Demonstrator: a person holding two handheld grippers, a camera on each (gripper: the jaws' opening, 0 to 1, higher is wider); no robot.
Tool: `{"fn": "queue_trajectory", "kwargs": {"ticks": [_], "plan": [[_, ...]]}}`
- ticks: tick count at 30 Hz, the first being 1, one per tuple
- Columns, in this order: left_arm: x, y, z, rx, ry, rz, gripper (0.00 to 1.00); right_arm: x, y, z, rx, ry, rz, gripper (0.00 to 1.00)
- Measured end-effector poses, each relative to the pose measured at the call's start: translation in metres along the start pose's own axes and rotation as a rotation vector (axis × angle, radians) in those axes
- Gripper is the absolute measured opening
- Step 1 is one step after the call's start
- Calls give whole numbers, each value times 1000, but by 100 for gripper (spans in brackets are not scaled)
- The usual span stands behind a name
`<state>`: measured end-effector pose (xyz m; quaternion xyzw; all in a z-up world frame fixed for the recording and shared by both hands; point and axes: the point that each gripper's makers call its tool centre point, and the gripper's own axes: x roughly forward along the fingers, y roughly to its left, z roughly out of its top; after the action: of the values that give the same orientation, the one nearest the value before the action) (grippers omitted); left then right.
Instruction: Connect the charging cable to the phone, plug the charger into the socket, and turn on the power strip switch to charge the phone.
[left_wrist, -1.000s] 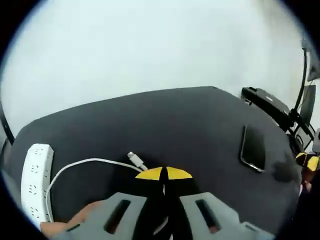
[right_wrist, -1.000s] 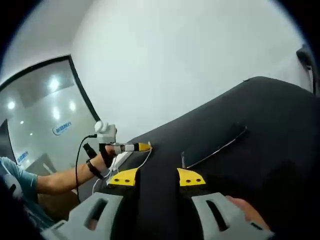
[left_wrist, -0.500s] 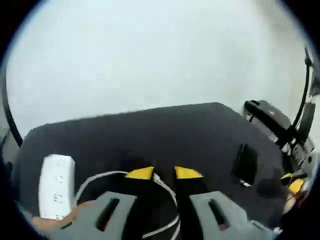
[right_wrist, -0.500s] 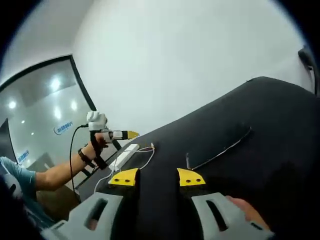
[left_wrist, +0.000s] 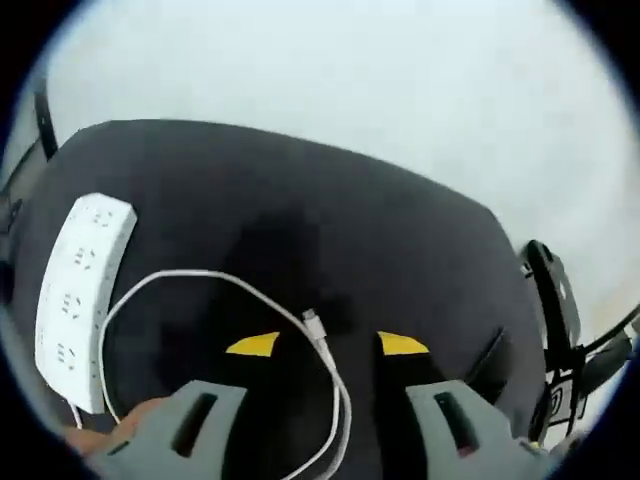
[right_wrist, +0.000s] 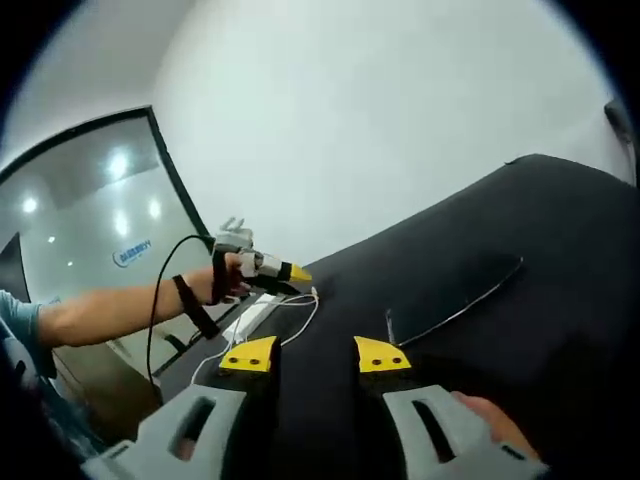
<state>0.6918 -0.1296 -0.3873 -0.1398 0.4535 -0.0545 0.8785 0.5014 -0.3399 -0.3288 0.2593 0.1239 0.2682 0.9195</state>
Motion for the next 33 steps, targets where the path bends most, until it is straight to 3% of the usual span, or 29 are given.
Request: {"fn": "queue_trajectory", "kwargs": {"ticks": [5,14,18,22,29,32,33], "plan": [[5,-10,-4,18,2,11,30,2,-5,1,22,-18,8,26],[17,-13,-6,40,20,55,28,4,-8,-4,37,-19,27,25],[23,-13,-10,56,33,82,20,1,-11,-1,42,-30,27,25],[24,-10,-4,123,38,120,6,-2,-13,0,45,-38,23,25],[25,-29,0,168,46,43,2,-5,-13,-3,52,-40,19,25],[24,-41,-9,251,70,-5,2,-7,-12,-4,53,-42,14,25],[23,-50,-15,300,73,-48,2,-8,-12,-3,53,-45,13,25]]}}
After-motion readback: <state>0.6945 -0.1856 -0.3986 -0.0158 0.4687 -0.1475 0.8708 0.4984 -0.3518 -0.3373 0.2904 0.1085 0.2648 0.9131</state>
